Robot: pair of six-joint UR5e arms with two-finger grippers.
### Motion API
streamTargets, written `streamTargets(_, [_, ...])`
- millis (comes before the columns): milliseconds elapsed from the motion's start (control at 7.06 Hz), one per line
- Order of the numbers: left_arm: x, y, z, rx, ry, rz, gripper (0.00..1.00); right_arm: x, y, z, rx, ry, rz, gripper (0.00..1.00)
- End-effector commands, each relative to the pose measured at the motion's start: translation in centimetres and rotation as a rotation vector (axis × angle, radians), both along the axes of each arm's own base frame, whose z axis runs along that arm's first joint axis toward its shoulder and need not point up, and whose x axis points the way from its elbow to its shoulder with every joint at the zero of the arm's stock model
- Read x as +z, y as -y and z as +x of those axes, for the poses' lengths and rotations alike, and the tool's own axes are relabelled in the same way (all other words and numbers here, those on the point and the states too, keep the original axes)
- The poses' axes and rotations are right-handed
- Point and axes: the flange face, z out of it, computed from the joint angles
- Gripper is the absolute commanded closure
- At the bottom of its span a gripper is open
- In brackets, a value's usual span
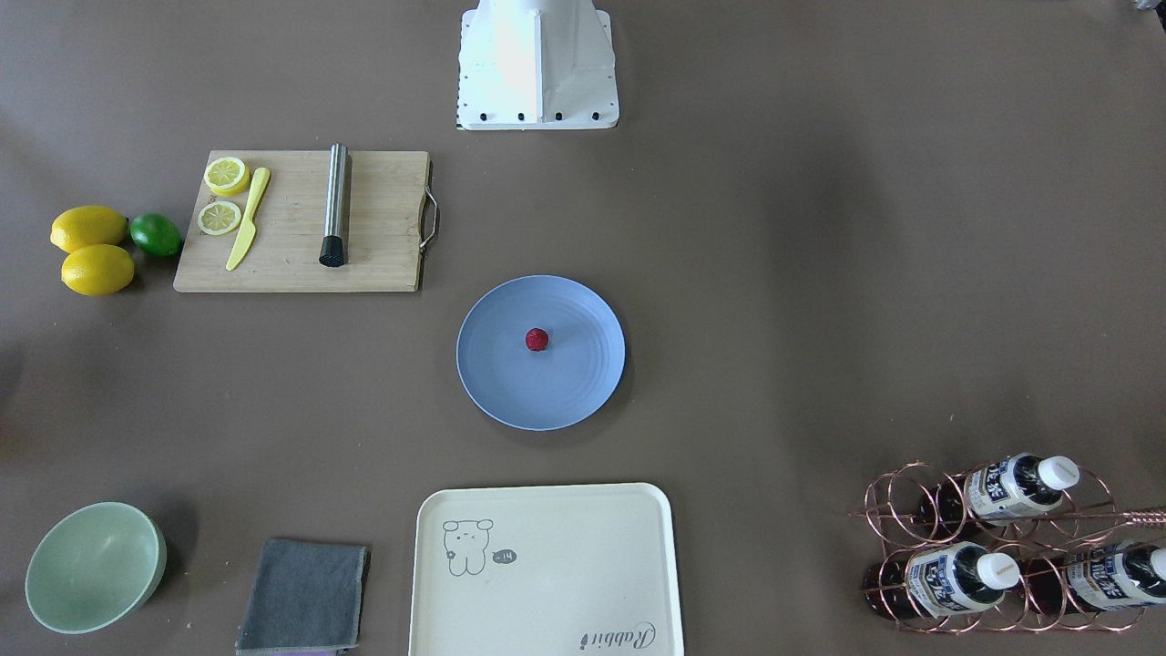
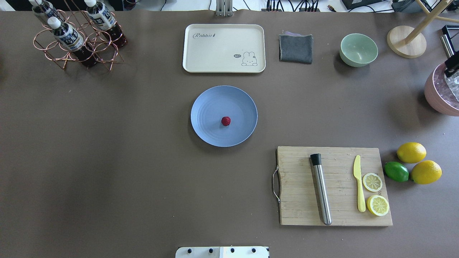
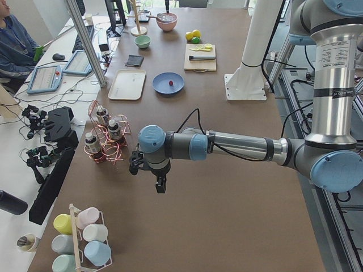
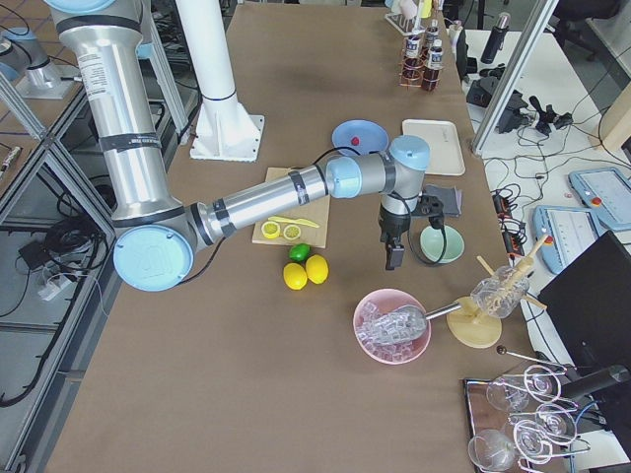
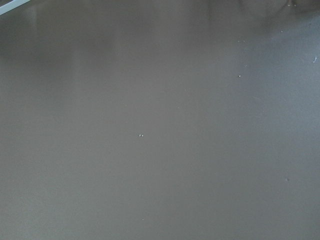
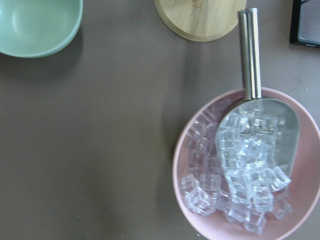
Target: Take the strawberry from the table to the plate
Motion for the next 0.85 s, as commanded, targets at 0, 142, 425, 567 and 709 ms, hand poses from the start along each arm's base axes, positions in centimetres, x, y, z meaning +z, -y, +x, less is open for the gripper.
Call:
streamTargets(0, [0.3, -0.1, 0.0, -0.002, -0.001, -0.009, 0.01, 6.5, -4.7, 6.9, -0.066, 0.012, 0.006, 0.00])
streamTargets(142, [0.3, -0.3, -0.1, -0.005, 0.001, -0.013, 0.01, 9.0, -6.9, 8.9, -0.085, 0.018, -0.004, 0.00])
streamTargets(425, [0.7, -0.5, -0.8, -0.021, 0.000, -0.018, 0.01, 13.2, -10.6, 10.8, -0.060, 0.026, -0.024, 0.00])
streamTargets(567, [0.7, -0.6, -1.6, -0.039, -0.001, -0.017, 0.01, 15.2, -11.6, 10.9, -0.052, 0.026, -0.020, 0.00])
streamTargets(709, [0.6, -0.6, -1.8, -0.043, -0.001, -0.017, 0.01, 16.3, -11.8, 10.9, -0.050, 0.026, -0.033, 0.00])
